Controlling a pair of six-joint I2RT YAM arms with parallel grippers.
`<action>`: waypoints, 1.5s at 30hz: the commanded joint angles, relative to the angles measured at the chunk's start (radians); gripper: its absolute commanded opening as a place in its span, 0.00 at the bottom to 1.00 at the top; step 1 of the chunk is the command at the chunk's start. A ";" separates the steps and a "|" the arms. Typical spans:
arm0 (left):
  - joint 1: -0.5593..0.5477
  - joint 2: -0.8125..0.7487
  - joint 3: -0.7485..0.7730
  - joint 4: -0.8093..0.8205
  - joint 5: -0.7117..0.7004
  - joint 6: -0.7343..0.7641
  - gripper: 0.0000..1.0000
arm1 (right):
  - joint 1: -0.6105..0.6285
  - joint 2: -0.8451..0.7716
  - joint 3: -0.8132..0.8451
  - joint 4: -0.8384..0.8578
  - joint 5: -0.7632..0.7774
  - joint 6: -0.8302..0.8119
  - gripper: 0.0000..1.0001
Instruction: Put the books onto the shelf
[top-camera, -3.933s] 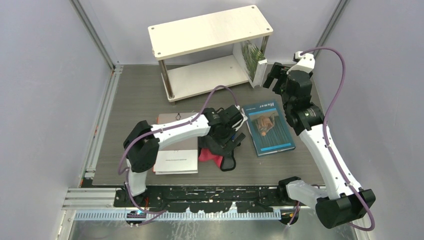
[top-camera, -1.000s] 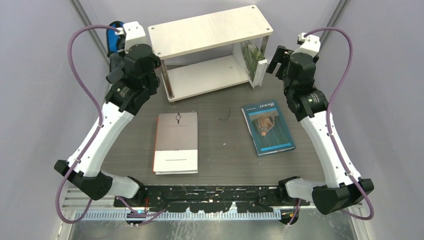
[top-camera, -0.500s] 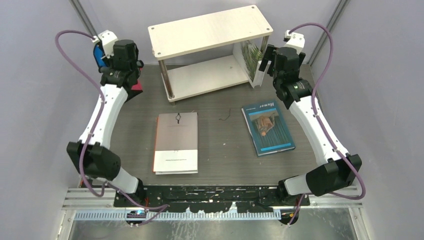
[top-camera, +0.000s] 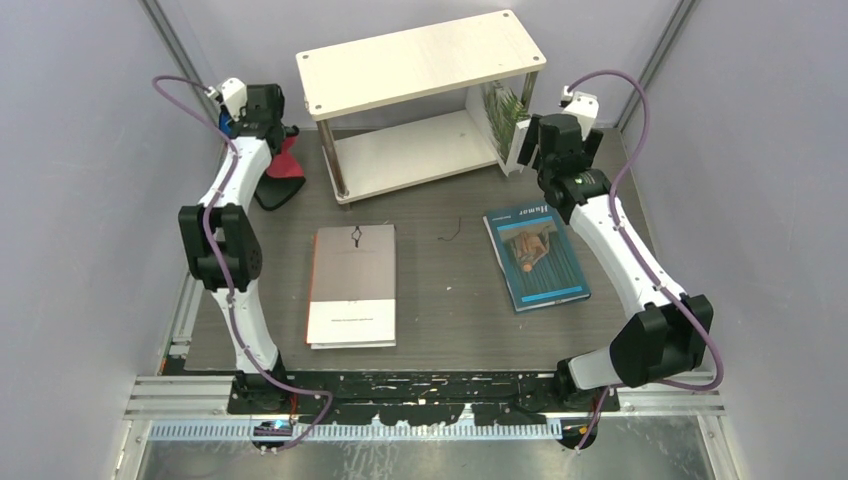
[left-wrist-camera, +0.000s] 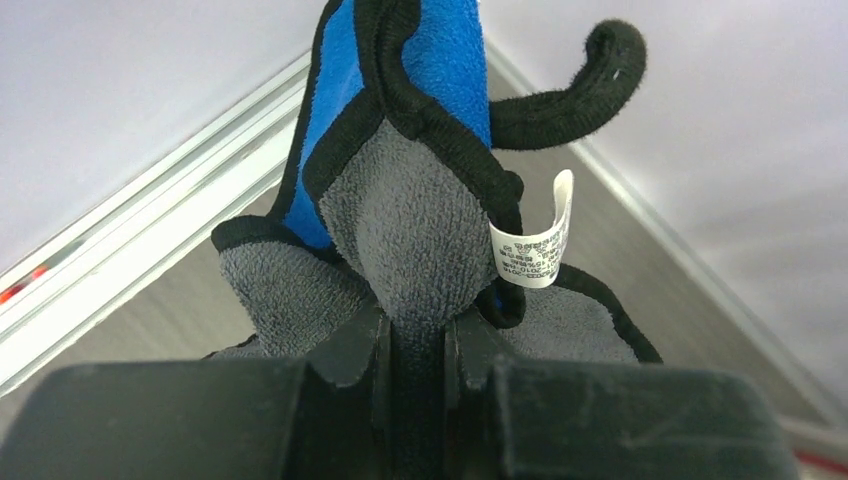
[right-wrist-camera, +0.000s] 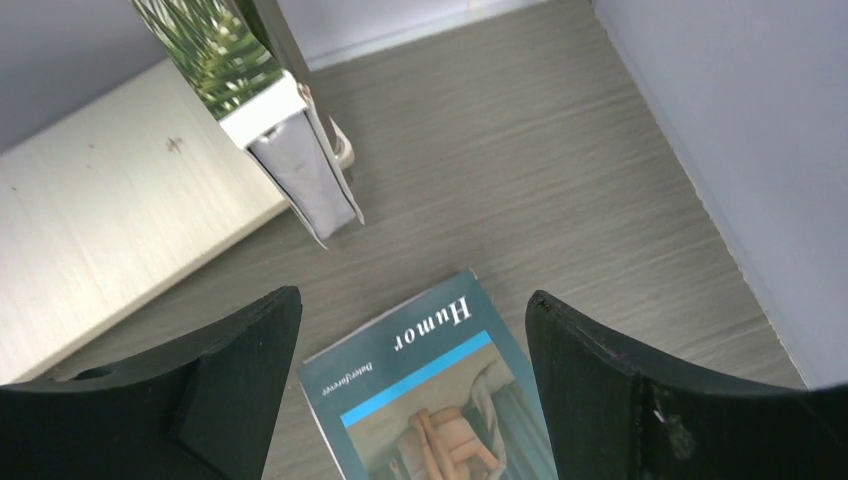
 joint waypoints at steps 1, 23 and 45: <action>0.002 0.061 0.159 0.177 -0.008 -0.004 0.00 | -0.004 -0.062 -0.030 0.035 0.013 0.030 0.87; 0.050 -0.008 -0.092 0.108 -0.187 -0.118 0.67 | -0.001 -0.159 -0.117 -0.017 -0.013 0.015 0.87; -0.245 -0.664 -0.433 -0.163 -0.085 -0.270 0.71 | -0.005 -0.234 -0.143 -0.208 0.084 0.161 0.88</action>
